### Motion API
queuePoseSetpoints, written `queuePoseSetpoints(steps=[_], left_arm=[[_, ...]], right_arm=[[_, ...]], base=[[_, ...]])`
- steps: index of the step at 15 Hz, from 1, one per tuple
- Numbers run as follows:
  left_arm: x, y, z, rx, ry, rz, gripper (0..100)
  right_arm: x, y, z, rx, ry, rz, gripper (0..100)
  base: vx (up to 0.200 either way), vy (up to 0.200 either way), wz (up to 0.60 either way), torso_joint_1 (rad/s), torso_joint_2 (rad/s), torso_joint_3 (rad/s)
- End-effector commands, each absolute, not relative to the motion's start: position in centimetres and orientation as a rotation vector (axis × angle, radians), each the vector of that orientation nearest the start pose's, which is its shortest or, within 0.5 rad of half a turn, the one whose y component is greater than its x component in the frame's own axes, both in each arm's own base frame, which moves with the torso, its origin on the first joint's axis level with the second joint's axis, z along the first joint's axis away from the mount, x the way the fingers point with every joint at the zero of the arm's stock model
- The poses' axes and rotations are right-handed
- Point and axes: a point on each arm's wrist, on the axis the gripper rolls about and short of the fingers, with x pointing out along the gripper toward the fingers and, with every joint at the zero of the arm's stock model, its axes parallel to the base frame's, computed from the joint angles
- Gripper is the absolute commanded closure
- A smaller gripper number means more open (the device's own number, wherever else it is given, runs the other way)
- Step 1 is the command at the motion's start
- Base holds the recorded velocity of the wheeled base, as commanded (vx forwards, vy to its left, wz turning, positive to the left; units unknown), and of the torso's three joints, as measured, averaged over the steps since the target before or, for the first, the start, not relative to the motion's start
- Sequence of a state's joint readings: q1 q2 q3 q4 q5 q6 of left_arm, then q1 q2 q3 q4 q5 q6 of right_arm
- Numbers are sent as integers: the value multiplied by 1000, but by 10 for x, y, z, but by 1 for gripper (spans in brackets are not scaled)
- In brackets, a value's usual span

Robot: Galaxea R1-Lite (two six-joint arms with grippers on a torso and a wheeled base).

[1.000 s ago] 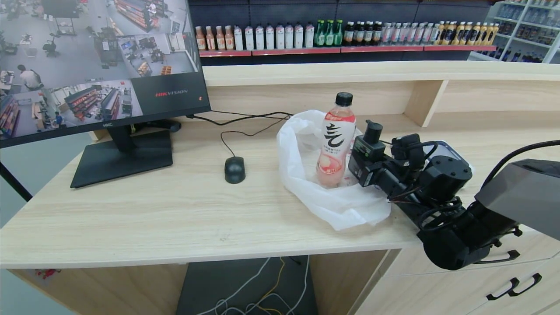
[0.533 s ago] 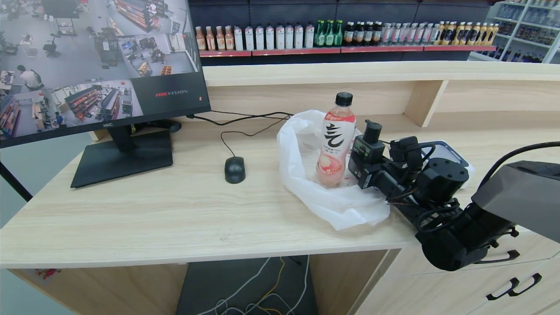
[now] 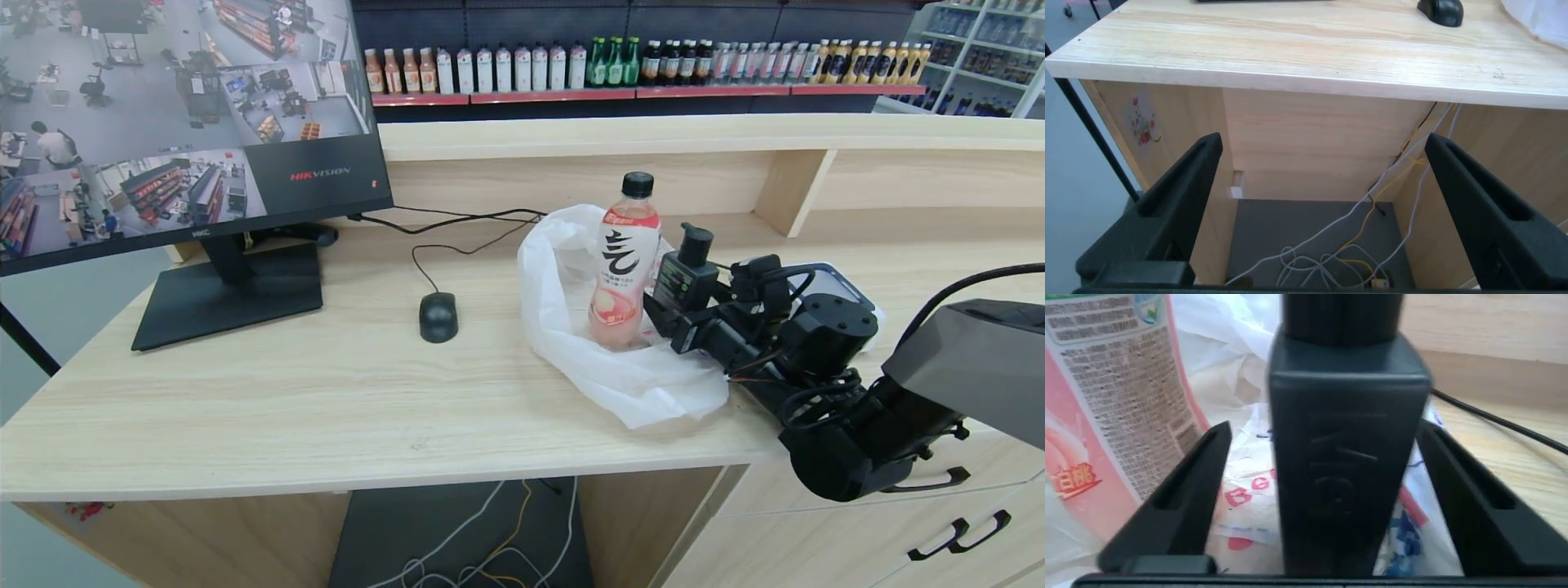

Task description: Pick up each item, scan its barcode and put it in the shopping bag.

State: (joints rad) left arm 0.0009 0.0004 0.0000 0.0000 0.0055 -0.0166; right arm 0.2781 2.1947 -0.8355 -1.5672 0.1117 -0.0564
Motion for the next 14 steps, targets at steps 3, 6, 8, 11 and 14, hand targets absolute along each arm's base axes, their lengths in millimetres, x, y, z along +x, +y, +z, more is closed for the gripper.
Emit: queuePoseSetpoints(steps=[3, 6, 8, 11, 14], left_arm=[[-23, 0, 75, -17, 0, 8, 0], [-23, 0, 75, -17, 0, 8, 0], [-23, 0, 75, -17, 0, 8, 0], [-23, 0, 75, -17, 0, 8, 0], [-23, 0, 75, -17, 0, 8, 0]], right_arm=[[366, 100, 118, -41, -234, 363, 0], [362, 93, 124, -42, -241, 347, 0], [357, 89, 128, -43, -242, 341, 0], [346, 82, 137, -42, -250, 330, 0], [327, 78, 148, -42, -254, 329, 0]], base=[[0, 0, 0, 0, 0, 0], [0, 0, 0, 0, 0, 0], [0, 0, 0, 0, 0, 0], [0, 0, 0, 0, 0, 0], [0, 0, 0, 0, 0, 0]])
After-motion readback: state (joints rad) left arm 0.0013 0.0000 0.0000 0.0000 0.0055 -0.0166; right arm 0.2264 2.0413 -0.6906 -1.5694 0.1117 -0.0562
